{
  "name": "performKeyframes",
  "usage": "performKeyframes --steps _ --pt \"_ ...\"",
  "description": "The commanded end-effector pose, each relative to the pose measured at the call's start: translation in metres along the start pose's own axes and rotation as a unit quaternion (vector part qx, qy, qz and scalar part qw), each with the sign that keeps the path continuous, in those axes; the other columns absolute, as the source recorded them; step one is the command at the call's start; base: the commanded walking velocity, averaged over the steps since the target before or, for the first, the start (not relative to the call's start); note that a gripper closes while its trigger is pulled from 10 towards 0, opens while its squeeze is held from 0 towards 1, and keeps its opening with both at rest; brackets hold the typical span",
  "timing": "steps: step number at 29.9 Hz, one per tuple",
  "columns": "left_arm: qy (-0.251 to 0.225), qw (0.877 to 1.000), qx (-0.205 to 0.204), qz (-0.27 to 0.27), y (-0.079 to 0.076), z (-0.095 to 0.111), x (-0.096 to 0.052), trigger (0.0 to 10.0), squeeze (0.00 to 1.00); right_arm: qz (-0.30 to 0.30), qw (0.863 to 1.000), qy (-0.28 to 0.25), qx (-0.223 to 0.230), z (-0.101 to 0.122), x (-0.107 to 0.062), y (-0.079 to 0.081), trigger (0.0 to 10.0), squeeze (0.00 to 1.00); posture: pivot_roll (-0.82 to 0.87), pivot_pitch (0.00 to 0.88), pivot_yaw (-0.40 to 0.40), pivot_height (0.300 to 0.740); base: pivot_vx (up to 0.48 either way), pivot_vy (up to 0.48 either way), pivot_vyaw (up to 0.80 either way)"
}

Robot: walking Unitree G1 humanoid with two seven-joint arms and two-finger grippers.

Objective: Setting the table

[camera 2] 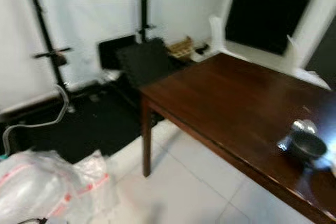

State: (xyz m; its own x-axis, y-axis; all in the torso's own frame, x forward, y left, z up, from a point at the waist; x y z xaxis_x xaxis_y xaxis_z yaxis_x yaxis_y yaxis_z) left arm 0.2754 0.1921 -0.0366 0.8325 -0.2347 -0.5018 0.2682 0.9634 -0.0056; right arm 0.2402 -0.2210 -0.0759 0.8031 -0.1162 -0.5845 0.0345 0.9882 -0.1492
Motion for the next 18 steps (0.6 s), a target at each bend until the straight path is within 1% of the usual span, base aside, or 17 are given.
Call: performKeyframes --steps 1,5,9,10,11,12,13,14,15,16,17,18 --pt "0.024 1.0 -0.011 0.004 0.002 -0.017 -0.007 10.0 0.0 -0.004 1.0 0.011 0.011 -0.011 -0.004 0.002 10.0 0.0 0.01 0.118 0.079 0.74 0.0 0.0 -0.78" --pt "0.01 1.0 -0.015 0.003 0.002 -0.009 -0.004 10.0 0.0 -0.008 1.0 -0.003 0.011 -0.007 -0.005 0.001 10.0 0.0 0.01 0.121 0.079 0.74 0.0 0.0 -0.78" --pt "-0.019 1.0 -0.013 -0.007 -0.003 0.007 -0.001 10.0 0.0 -0.014 0.999 -0.037 0.008 0.005 -0.006 0.001 10.0 0.0 0.0 0.125 0.079 0.74 0.0 0.0 -0.78" --pt "-0.019 1.0 -0.013 -0.007 -0.003 0.007 -0.001 10.0 0.0 -0.014 0.999 -0.037 0.008 0.005 -0.006 0.001 10.0 0.0 0.0 0.125 0.079 0.74 0.0 0.0 -0.78" --pt "-0.039 0.999 -0.007 -0.014 -0.005 0.019 0.0 10.0 0.0 -0.023 0.997 -0.068 -0.002 0.019 -0.006 -0.001 10.0 0.0 0.0 0.127 0.079 0.74 0.0 0.0 -0.78" --pt "-0.047 0.999 -0.004 -0.016 -0.006 0.024 0.001 10.0 0.0 -0.027 0.996 -0.082 -0.007 0.025 -0.006 -0.001 10.0 0.0 0.0 0.127 0.079 0.74 0.0 0.0 -0.78" --pt "-0.07 0.997 -0.004 -0.022 -0.008 0.037 0.001 10.0 0.0 -0.038 0.992 -0.116 -0.019 0.041 -0.008 -0.004 10.0 0.0 0.0 0.129 0.079 0.74 0.0 0.0 -0.78" --pt "-0.07 0.997 -0.004 -0.022 -0.008 0.037 0.001 10.0 0.0 -0.038 0.992 -0.116 -0.019 0.041 -0.008 -0.004 10.0 0.0 0.0 0.129 0.079 0.74 0.0 0.0 -0.78" --pt "-0.085 0.996 -0.005 -0.026 -0.01 0.046 0.001 10.0 0.0 -0.045 0.989 -0.14 -0.027 0.052 -0.01 -0.006 10.0 0.0 0.0 0.13 0.08 0.74 0.0 0.0 -0.78" --pt "-0.116 0.993 -0.004 -0.032 -0.011 0.066 0.0 10.0 0.0 -0.056 0.981 -0.183 -0.032 0.076 -0.015 -0.009 10.0 0.0 0.0 0.133 0.081 0.74 0.0 0.0 -0.78" --pt "-0.116 0.993 -0.004 -0.032 -0.011 0.066 0.0 10.0 0.0 -0.056 0.981 -0.183 -0.032 0.076 -0.015 -0.009 10.0 0.0 0.0 0.133 0.081 0.74 0.0 0.0 -0.78" --pt "-0.156 0.987 -0.002 -0.038 -0.013 0.093 -0.004 10.0 0.0 -0.071 0.967 -0.241 -0.04 0.11 -0.024 -0.012 10.0 0.0 -0.01 0.135 0.083 0.74 0.0 0.0 -0.78"
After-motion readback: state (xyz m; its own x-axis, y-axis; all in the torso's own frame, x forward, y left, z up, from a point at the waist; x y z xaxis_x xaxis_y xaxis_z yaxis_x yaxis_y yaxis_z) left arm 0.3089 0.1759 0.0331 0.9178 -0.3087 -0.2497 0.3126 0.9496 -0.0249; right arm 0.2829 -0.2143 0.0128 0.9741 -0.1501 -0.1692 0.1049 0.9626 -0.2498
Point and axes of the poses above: a point about 5 cm out from each wrist's last joint towards the gripper, its own x axis pointing out of the wrist towards the gripper, its own z axis along the axis of the wrist's last joint, y = z × x, the point moved 4 cm from there along x, pointing out of the wrist towards the gripper, and after that the axes turned 7 degrees about -x, right-handed, at the moved point
